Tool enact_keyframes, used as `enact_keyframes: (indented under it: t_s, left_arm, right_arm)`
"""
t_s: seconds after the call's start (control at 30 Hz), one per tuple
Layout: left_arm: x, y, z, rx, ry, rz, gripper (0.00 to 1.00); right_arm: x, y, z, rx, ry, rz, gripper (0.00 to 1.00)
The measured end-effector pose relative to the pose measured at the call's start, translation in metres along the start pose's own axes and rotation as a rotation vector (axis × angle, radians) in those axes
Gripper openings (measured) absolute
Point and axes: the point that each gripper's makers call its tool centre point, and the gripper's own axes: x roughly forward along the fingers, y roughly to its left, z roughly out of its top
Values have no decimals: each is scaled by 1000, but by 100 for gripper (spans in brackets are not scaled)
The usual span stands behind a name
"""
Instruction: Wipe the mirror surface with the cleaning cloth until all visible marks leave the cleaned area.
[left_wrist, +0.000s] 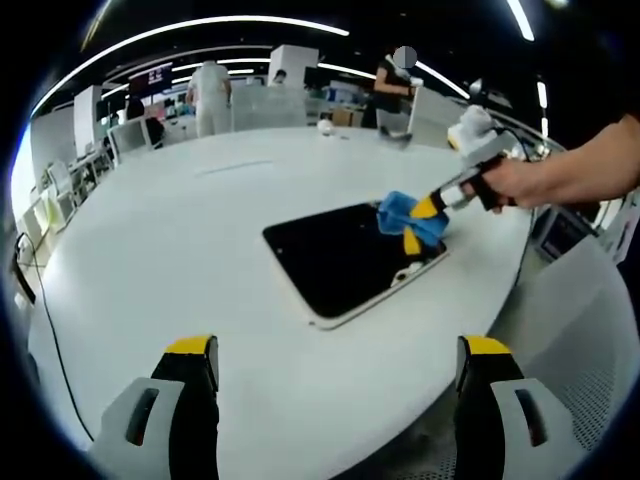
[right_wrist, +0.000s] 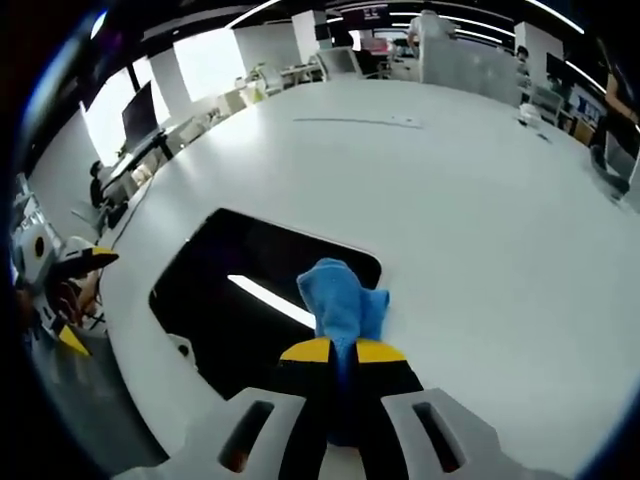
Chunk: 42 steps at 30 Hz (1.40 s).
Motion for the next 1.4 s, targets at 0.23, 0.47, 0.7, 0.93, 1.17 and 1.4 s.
enact_keyframes:
  t_s: [0.23, 0.47, 0.7, 0.93, 1.17, 1.4]
  left_arm:
    - [0, 0, 0, 3, 0, 0, 100]
    - [0, 3, 1, 12, -7, 11, 100]
    - [-1, 5, -1, 17, -11, 19, 100]
    - [-4, 10, 0, 16, -22, 50, 100]
    - [0, -1, 2, 35, -32, -7, 100]
    - [2, -5, 1, 61, -12, -32, 100]
  right_arm:
    - [-3, 4, -4, -1, 0, -1, 1]
    - [-7, 8, -10, 9, 6, 4, 1]
    - [-13, 15, -18, 43, 0, 6, 1]
    - [-17, 22, -26, 36, 13, 10, 1]
    - [-19, 24, -29, 75, 5, -17, 1]
    - [-22, 25, -34, 109, 53, -39, 1]
